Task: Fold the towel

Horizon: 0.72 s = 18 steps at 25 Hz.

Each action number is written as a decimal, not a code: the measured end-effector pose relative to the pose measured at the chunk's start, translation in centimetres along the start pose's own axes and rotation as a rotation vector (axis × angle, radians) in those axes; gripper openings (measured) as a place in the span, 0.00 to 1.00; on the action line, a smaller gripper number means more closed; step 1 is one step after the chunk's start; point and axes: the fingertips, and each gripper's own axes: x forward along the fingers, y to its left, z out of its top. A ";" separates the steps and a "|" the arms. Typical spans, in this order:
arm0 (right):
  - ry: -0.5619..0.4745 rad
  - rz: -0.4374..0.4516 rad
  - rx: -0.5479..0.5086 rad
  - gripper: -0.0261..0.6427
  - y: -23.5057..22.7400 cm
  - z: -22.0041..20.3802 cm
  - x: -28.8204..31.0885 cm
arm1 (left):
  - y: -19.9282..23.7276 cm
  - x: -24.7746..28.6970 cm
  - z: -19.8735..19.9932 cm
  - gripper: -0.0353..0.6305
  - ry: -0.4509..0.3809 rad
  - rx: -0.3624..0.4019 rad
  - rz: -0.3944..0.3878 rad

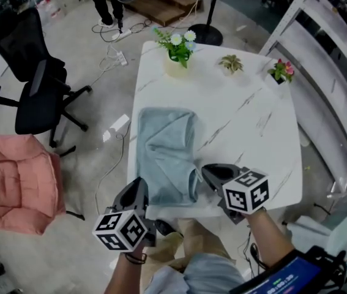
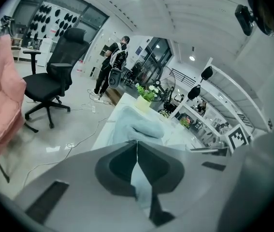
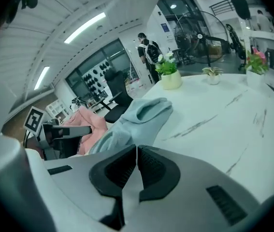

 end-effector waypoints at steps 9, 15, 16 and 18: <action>0.069 0.120 -0.325 0.08 10.5 0.8 5.1 | 3.3 -5.0 -0.4 0.07 -0.059 -0.058 0.006; 0.237 0.143 -0.522 0.09 14.4 -3.9 9.2 | 5.6 -7.3 -2.2 0.07 -0.077 -0.112 0.019; 0.258 0.138 -0.547 0.09 14.5 -4.7 9.7 | 5.9 -7.5 -2.6 0.07 -0.078 -0.119 0.019; 0.279 0.128 -0.582 0.09 14.4 -5.5 10.6 | 6.1 -7.7 -3.4 0.07 -0.076 -0.127 0.014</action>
